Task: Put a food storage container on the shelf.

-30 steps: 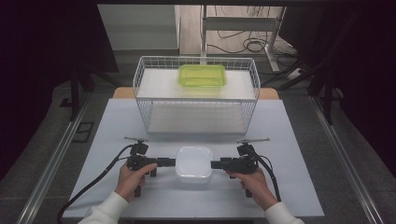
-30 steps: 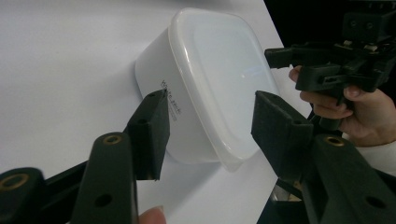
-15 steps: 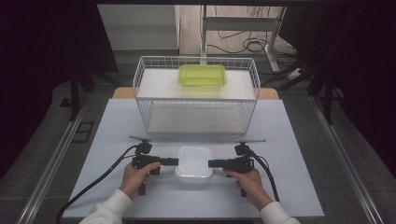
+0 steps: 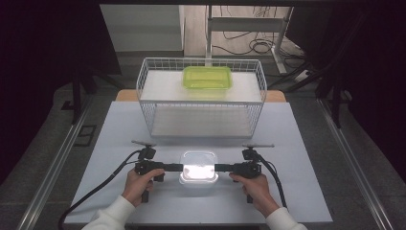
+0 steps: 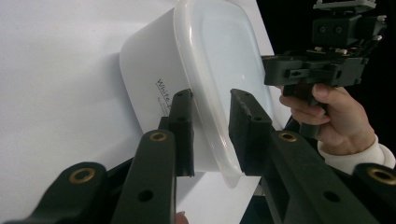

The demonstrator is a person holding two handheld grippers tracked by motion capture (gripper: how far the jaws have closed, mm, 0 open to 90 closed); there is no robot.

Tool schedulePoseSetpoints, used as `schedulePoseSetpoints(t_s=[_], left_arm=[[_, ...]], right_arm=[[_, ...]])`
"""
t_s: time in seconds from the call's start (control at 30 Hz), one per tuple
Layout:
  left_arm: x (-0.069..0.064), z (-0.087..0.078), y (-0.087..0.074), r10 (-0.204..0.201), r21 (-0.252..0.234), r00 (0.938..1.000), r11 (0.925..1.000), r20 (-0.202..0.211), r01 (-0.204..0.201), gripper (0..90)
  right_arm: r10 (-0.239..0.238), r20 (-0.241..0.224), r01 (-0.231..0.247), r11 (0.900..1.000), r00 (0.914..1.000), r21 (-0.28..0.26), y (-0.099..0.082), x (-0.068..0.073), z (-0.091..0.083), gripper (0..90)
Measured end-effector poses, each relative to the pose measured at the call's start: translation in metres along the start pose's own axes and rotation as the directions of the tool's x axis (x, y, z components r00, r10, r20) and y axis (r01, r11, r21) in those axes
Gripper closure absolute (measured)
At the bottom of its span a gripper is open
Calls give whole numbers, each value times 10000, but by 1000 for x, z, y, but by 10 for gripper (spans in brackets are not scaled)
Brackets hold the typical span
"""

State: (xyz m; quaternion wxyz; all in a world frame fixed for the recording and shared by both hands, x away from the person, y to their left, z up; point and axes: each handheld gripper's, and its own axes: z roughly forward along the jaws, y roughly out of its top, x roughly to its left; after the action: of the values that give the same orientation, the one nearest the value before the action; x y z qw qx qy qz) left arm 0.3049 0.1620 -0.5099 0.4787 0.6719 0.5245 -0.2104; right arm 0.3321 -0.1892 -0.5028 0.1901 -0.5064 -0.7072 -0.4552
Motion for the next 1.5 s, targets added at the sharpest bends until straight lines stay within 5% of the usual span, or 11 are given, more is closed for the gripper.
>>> schedulePoseSetpoints(t_s=[0.17,0.37,0.93,1.5], left_arm=[[-4,-2,-3,270,-213,9984,9994,-503,-281,756],[-7,-4,-3,524,-299,9974,9981,-501,-539,798],[-11,-8,-3,740,-360,9965,9965,-385,-753,811],[-22,-15,-1,1107,-548,9928,9921,-446,-1131,811]], right_arm=[[-357,-99,357,9994,9993,-35,1,5,-2,726],[-825,119,826,9966,9965,-71,3,9,-5,750],[-1035,121,1036,9946,9946,-111,3,12,-7,769],[-1851,299,1862,9818,9823,-384,6,25,-14,766]])
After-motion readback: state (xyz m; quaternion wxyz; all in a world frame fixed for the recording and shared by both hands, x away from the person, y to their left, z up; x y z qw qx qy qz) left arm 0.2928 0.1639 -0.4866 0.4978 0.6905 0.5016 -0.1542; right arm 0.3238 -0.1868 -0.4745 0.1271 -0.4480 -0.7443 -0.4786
